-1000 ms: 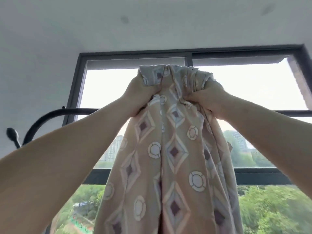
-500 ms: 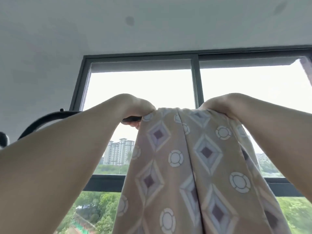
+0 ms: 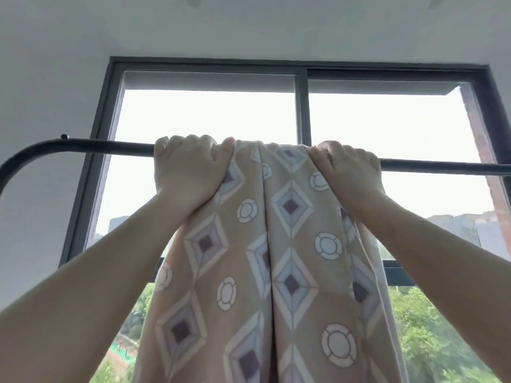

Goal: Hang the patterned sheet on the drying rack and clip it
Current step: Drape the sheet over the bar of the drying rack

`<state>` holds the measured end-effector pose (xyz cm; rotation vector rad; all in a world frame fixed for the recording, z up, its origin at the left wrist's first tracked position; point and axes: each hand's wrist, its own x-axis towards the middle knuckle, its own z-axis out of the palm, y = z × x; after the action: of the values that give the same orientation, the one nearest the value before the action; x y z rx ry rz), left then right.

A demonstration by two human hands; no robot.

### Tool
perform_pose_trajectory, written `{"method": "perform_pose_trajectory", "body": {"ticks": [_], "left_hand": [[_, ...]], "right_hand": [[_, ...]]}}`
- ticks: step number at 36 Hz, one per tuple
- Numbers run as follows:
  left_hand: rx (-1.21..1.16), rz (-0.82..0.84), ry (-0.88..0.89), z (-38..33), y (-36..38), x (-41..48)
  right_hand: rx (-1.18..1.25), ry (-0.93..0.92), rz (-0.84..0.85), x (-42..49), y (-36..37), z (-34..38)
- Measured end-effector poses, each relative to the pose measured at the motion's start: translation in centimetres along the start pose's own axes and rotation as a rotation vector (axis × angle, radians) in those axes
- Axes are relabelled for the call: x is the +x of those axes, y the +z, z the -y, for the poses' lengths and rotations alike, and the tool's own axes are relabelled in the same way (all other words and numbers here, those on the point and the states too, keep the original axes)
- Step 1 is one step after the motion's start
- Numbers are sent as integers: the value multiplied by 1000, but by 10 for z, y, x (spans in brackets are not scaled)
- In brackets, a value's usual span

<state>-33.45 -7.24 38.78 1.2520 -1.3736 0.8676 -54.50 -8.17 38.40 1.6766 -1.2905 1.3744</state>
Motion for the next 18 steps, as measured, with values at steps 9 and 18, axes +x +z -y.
{"method": "perform_pose_trajectory", "body": {"ticks": [9, 18], "left_hand": [[-785, 16, -189, -16, 3, -60], [-770, 286, -355, -10, 3, -103]], "right_hand": [[855, 62, 145, -70, 3, 6], [788, 62, 244, -109, 5, -2]]}}
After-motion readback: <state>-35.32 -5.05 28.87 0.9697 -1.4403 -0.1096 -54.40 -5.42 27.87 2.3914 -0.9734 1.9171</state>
